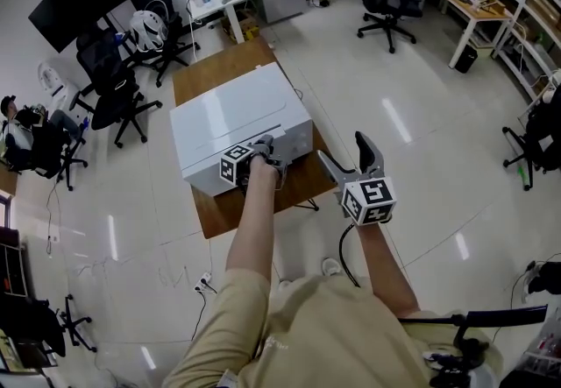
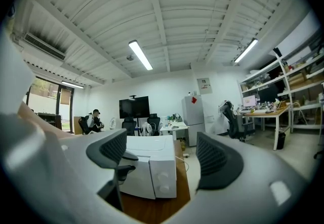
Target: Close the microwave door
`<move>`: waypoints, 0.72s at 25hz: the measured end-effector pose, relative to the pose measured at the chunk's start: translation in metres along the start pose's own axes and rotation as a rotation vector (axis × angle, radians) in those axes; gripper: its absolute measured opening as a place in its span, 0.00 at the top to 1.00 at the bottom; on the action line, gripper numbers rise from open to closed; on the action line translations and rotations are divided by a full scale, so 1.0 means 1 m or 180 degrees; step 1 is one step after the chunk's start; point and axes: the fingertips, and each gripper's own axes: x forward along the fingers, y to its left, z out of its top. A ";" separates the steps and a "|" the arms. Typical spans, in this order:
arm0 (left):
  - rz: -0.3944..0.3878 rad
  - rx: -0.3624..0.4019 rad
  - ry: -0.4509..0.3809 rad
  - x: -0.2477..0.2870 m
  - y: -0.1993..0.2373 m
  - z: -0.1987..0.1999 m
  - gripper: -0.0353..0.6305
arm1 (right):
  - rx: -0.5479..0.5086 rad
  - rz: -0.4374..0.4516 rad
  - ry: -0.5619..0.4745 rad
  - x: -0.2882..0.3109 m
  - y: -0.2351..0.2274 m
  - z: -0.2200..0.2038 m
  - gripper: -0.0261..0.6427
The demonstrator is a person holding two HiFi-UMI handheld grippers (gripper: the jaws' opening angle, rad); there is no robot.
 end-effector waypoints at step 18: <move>-0.0425 0.0326 0.0152 -0.001 0.008 -0.002 0.75 | -0.0029 0.0033 0.0023 -0.028 0.007 -0.008 0.34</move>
